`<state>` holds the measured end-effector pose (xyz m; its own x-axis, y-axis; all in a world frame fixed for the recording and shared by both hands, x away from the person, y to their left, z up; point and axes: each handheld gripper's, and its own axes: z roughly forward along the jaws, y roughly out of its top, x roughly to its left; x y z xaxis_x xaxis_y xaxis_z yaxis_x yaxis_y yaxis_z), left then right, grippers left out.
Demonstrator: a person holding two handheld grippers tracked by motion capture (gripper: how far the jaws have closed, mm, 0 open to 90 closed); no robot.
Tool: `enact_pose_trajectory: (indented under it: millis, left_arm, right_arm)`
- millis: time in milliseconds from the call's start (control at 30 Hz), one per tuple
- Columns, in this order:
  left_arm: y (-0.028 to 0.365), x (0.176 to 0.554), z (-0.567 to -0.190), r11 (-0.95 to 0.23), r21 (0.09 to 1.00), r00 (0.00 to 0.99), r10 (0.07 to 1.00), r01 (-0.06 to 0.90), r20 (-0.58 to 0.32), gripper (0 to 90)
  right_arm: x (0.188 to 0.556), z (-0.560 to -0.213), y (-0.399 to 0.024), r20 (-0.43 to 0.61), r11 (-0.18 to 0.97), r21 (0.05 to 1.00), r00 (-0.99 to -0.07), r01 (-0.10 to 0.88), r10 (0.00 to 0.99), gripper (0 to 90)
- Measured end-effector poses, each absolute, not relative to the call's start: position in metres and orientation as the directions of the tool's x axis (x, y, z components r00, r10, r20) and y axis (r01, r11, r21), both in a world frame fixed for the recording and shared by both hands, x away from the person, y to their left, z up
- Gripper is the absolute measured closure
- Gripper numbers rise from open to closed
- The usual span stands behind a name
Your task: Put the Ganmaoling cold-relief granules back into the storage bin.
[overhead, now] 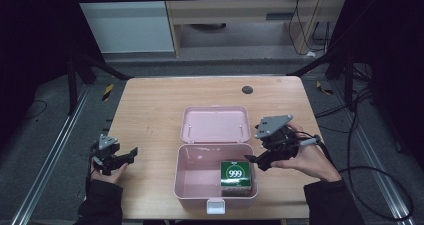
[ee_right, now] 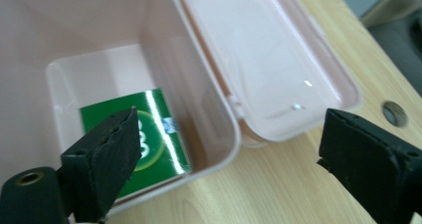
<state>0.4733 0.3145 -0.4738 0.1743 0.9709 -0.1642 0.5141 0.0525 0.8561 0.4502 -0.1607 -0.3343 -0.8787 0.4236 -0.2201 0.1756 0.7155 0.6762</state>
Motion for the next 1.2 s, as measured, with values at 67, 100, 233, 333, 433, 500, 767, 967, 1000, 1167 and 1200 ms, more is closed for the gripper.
enact_pose_trajectory:
  millis: [67,100,233,333,433,500,767,967,1000,1167,1200]
  left_arm:
    - [0.314,0.473,-0.474,0.051,0.856,0.174,0.971,0.515,-0.163,26.1]
    - [0.314,0.473,-0.474,0.051,0.856,0.174,0.971,0.515,-0.163,26.1]
    - [0.314,0.473,-0.474,0.051,0.856,0.174,0.971,0.515,-0.163,26.1]
    - [0.314,0.473,-0.474,0.052,0.856,0.174,0.971,0.515,-0.164,26.1]
    - [0.314,0.473,-0.474,0.050,0.856,0.174,0.971,0.515,-0.161,26.1]
    - [0.314,0.473,-0.474,0.049,0.856,0.175,0.971,0.515,-0.161,26.1]
    - [0.314,0.473,-0.475,0.045,0.855,0.177,0.971,0.516,-0.158,25.9]
    - [0.313,0.474,-0.476,0.046,0.858,0.178,0.971,0.512,-0.158,25.4]
    - [0.313,0.474,-0.476,0.046,0.859,0.178,0.971,0.510,-0.158,24.9]
    - [0.313,0.475,-0.477,0.046,0.862,0.173,0.973,0.504,-0.154,24.0]
    - [0.313,0.475,-0.477,0.046,0.863,0.175,0.973,0.503,-0.153,23.6]
  right_arm:
    - [0.449,-0.338,-0.170,-0.223,0.692,0.696,-0.858,0.193,0.463,7.8]
    - [0.449,-0.339,-0.172,-0.225,0.687,0.701,-0.854,0.193,0.469,7.8]
    - [0.446,-0.347,-0.185,-0.215,0.645,0.736,-0.832,0.205,0.511,7.2]
    - [0.443,-0.353,-0.195,-0.202,0.604,0.766,-0.810,0.219,0.550,6.2]
    - [0.441,-0.362,-0.208,-0.187,0.542,0.806,-0.766,0.238,0.615,6.8]
    - [0.441,-0.366,-0.212,-0.180,0.517,0.818,-0.739,0.254,0.649,6.5]
    - [0.443,-0.388,-0.236,-0.125,0.389,0.871,-0.630,0.301,0.766,7.0]
    - [0.448,-0.405,-0.254,-0.075,0.278,0.901,-0.512,0.333,0.856,5.6]
    - [0.450,-0.412,-0.261,-0.067,0.237,0.910,-0.442,0.341,0.894,5.8]
    - [0.457,-0.430,-0.278,-0.022,0.154,0.914,-0.333,0.376,0.943,5.8]
    - [0.459,-0.437,-0.283,-0.011,0.137,0.910,-0.307,0.391,0.952,5.6]
